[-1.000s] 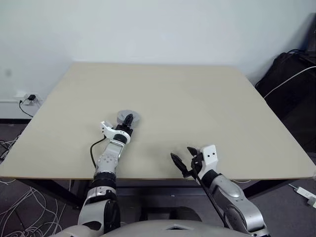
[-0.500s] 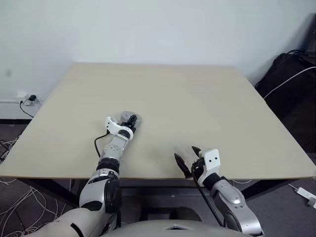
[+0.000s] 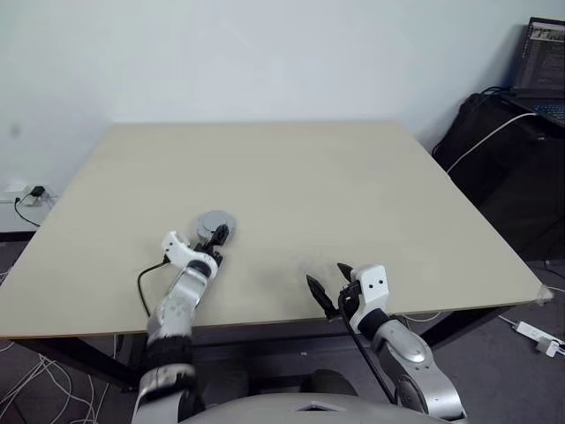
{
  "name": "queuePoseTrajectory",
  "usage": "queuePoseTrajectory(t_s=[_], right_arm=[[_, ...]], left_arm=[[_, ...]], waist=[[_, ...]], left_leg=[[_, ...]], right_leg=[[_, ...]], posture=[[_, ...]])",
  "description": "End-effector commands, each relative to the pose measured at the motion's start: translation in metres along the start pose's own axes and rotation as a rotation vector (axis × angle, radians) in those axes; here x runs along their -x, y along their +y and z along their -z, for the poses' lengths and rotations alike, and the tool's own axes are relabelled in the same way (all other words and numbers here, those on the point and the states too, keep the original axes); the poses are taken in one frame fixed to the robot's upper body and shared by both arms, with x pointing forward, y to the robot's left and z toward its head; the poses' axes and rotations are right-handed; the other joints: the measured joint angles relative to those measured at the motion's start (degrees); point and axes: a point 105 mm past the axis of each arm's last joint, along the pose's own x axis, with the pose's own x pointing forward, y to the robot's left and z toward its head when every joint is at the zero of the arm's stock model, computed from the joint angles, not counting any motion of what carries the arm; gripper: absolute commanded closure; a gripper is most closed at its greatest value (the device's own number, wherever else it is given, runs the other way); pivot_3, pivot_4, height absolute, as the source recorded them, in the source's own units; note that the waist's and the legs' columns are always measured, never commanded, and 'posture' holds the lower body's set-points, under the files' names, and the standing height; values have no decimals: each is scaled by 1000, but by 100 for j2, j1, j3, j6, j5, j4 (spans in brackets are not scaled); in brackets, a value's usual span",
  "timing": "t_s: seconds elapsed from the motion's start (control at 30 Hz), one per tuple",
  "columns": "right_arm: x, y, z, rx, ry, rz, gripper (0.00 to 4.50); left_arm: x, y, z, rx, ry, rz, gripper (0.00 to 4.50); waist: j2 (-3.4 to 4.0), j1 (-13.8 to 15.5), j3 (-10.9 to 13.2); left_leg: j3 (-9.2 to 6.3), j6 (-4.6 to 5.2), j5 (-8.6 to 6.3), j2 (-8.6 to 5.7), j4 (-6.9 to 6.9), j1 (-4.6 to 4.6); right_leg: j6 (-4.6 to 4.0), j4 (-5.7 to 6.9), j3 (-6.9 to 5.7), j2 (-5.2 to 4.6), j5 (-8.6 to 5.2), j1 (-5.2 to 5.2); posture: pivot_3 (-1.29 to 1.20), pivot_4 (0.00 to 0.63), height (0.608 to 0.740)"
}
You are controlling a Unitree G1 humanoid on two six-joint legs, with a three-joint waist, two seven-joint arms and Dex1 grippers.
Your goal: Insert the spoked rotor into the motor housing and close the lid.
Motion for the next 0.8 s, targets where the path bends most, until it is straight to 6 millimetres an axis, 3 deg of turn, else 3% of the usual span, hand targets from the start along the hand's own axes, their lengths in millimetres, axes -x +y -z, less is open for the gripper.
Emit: queuePoseTrajectory(t_s=[0.03, 0.33, 0.47, 0.8], right_arm=[[-5, 3, -15, 12, -58, -21, 0], [-6, -16, -24, 1, -174, 122, 0], [-2, -25, -27, 89, -228, 197, 0], [14, -49, -7, 98, -225, 370, 0]], left_arm=[[21, 6, 19, -178, 98, 18, 44], [53, -18, 0, -818, -220, 104, 44], [59, -20, -4, -949, -378, 63, 44], [60, -15, 9, -1123, -441, 35, 44]], waist=[[16, 32, -11], [45, 115, 17], [52, 217, 21], [48, 293, 23]], left_leg=[[0, 0, 0, -1, 0, -1], [6, -1, -1, -6, -20, -9], [24, -2, 0, -6, -32, -21], [34, -6, 3, -5, -46, -30]], right_leg=[[0, 1, -1, -3, 0, 0], [2, 5, -10, -16, 0, -11], [4, 11, -12, -26, 3, -41], [-2, 2, -10, -30, -4, -59]], posture=[[0, 0, 740], [0, 0, 740], [0, 0, 740], [0, 0, 740]])
